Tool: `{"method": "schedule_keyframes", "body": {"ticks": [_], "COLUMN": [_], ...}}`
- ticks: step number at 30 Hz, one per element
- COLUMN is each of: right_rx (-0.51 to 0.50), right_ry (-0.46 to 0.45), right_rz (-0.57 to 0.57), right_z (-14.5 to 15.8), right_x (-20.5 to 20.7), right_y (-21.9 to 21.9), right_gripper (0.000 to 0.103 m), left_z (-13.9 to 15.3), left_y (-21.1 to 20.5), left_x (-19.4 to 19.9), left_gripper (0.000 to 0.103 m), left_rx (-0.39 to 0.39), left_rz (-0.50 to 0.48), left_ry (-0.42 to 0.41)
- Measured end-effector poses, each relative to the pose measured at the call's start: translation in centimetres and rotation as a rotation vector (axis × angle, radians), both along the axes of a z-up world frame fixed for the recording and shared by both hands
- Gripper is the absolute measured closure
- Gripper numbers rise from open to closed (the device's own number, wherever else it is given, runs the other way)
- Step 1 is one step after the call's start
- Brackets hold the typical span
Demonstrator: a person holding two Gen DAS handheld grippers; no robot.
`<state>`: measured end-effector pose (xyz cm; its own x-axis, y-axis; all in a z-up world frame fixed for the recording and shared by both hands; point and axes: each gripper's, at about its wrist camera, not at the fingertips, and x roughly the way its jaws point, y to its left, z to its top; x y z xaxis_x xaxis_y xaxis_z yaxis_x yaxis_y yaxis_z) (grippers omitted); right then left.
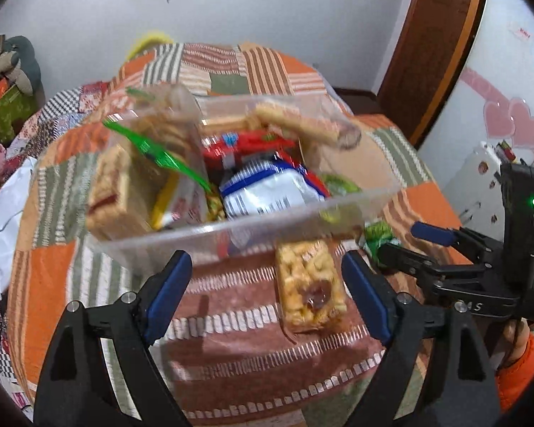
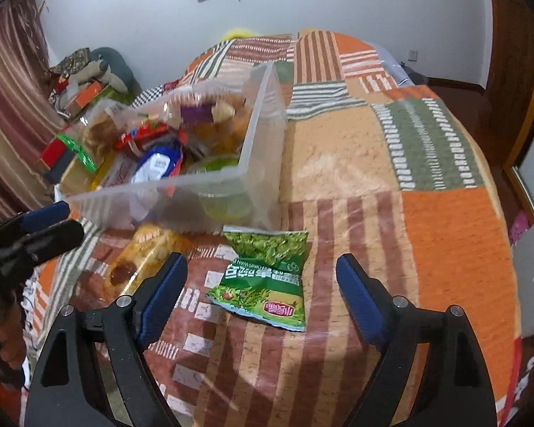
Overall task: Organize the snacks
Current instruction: 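Grasp cracker pack with left tool while right tool grasps green snack bag, then lower cracker pack into box with left tool while right tool drops green bag in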
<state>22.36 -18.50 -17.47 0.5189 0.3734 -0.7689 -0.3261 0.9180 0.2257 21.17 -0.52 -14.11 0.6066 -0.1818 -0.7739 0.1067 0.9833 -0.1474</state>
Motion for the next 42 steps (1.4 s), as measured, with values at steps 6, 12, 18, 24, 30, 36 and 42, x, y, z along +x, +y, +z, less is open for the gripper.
{"method": "schedule_keyframes", "body": {"ticks": [6, 12, 18, 24, 30, 36, 42], "right_rx": [0.011, 0.018, 0.004, 0.006, 0.039, 0.073, 0.072], "right_ry": [0.044, 0.031, 0.002, -0.032, -0.078, -0.153, -0.200], "right_rz": [0.020, 0.024, 0.028, 0.031, 0.039, 0.055, 0.074], "right_z": [-1.1, -0.8, -0.5, 0.4, 2.3, 4.8, 5.8], "right_x": [0.5, 0.0, -1.4, -2.6, -2.7, -2.4, -1.2], "right_y": [0.2, -0.2, -0.2, -0.2, -0.2, 0.3, 2.0], "right_gripper": [0.050, 0.058, 0.062, 0.062, 0.062, 0.062, 0.062], "left_z": [-2.5, -4.7, -5.5, -5.3, -2.8, 0.4, 3.1], "left_y": [-1.4, -2.8, -3.1, -2.8, -2.1, -1.5, -0.6], "left_x": [0.6, 1.6, 2.0, 1.7, -0.5, -1.6, -1.1], "left_gripper": [0.016, 0.016, 0.038, 0.058, 0.059, 0.059, 0.059], "left_rx": [-0.003, -0.015, -0.021, -0.037, -0.025, -0.050, -0.057], "left_rz": [-0.035, -0.065, -0.074, -0.086, -0.083, -0.071, -0.039], "left_ry": [0.051, 0.109, 0.102, 0.093, 0.031, -0.047, -0.113]}}
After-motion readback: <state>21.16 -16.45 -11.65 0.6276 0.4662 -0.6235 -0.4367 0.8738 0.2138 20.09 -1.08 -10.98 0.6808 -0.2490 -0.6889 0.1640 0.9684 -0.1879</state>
